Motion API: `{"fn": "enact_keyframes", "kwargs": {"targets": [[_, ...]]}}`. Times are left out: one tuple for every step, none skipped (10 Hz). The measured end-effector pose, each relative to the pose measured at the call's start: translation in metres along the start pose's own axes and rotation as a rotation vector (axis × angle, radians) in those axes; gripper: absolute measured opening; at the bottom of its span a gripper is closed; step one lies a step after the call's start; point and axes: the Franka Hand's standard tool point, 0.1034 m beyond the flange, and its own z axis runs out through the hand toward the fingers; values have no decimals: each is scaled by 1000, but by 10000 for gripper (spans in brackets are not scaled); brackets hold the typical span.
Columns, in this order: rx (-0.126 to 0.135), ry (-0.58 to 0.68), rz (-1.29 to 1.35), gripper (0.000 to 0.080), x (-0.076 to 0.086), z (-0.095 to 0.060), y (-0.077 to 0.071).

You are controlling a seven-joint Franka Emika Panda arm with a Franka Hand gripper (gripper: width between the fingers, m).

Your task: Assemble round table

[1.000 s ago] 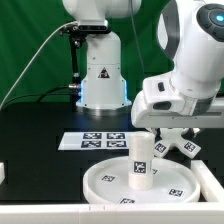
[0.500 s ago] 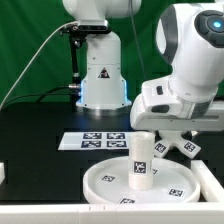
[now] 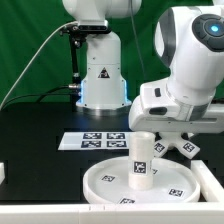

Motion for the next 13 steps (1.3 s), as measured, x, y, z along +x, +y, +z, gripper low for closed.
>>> {"fn": "enact_keyframes", "kwargs": {"targets": [[1, 0, 1, 439, 0, 0, 0], [1, 0, 1, 439, 0, 0, 0], [1, 0, 1, 440, 0, 0, 1], [0, 1, 2, 440, 1, -2, 2], [-4, 7, -9, 440, -1, -15, 7], [9, 28, -19, 440, -1, -41, 17], [27, 64, -38, 440, 0, -67, 28], [57, 91, -58, 440, -1, -94, 38], [79, 107, -54, 440, -4, -116, 47], [65, 103, -64, 442, -6, -127, 50], [87, 109, -56, 442, -2, -123, 49], [160, 108, -60, 442, -2, -122, 51], [236, 112, -43, 442, 0, -123, 56]]}}
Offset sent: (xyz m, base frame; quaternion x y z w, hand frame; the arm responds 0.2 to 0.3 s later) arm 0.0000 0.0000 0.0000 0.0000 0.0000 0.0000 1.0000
